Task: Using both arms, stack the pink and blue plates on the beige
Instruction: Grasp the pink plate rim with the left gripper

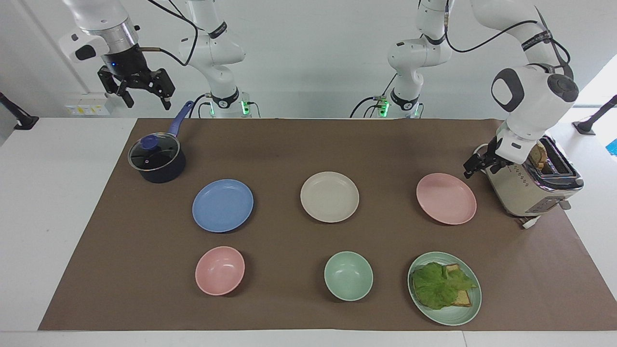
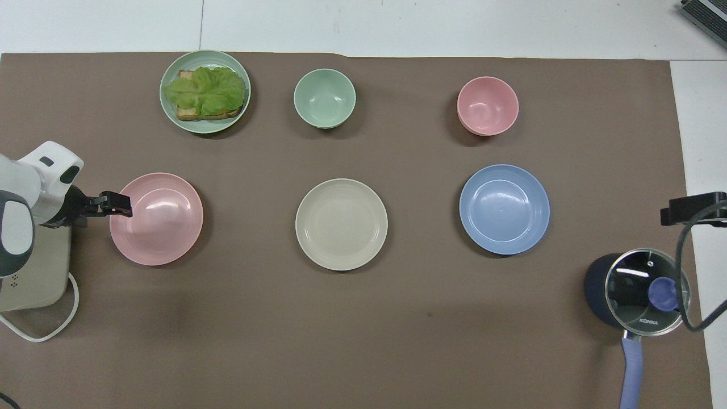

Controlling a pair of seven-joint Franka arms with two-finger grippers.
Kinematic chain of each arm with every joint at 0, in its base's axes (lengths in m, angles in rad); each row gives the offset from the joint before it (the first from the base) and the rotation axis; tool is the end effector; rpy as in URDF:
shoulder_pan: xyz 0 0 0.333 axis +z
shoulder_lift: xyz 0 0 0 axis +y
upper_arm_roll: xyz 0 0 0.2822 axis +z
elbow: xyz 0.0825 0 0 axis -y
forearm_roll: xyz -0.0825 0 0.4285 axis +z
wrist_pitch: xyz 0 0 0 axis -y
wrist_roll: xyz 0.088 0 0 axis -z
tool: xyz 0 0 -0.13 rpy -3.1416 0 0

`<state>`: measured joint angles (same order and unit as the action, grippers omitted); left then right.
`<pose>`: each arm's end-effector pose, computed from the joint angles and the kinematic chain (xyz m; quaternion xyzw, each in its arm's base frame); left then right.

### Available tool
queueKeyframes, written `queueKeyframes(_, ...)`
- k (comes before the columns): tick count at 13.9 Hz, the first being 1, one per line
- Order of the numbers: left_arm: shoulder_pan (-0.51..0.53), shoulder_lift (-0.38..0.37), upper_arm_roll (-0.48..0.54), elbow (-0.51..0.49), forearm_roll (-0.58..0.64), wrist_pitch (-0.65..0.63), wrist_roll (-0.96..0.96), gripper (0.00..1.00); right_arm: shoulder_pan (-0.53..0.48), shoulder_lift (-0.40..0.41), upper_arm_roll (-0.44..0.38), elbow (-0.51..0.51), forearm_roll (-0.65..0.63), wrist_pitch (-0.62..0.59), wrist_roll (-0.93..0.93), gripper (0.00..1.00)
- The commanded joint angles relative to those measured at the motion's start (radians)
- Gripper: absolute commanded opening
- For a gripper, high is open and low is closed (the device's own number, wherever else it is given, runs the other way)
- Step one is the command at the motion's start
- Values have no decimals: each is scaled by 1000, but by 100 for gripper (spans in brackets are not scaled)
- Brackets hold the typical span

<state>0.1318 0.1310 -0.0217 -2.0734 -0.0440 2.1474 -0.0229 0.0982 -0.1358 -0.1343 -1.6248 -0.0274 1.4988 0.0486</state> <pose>0.5900 0.0625 0.2801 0.9963 0.0789 -0.0276 0.0207 0.5528 -0.0281 0.6111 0.9991 -0.0428 0.0043 0.0046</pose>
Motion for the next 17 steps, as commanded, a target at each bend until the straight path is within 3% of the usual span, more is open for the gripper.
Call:
queueKeyframes(1,17,16,-6,-39,3,74,32,100,-8,-7,4,-1,-2,-9,-24,100)
queueKeyframes(8,34,44,-4,-70,3,123,24,99,-8,-7,4,-1,-2,-9,-24,100)
queueKeyframes(11,32,44,-4,-71,3,123,24,43,-8,-7,4,-1,-2,-9,-24,100)
queueKeyframes(13,32,44,-4,-73,3,123,26,28,-8,-7,4,-1,-2,-9,-24,100)
queueKeyframes(15,32,48,-4,-73,3,124,24,21,-8,-7,4,-1,-2,-9,-24,100)
queueKeyframes(17,32,50,-4,-73,3,123,24,0,-8,-7,4,-1,-2,-9,-24,100)
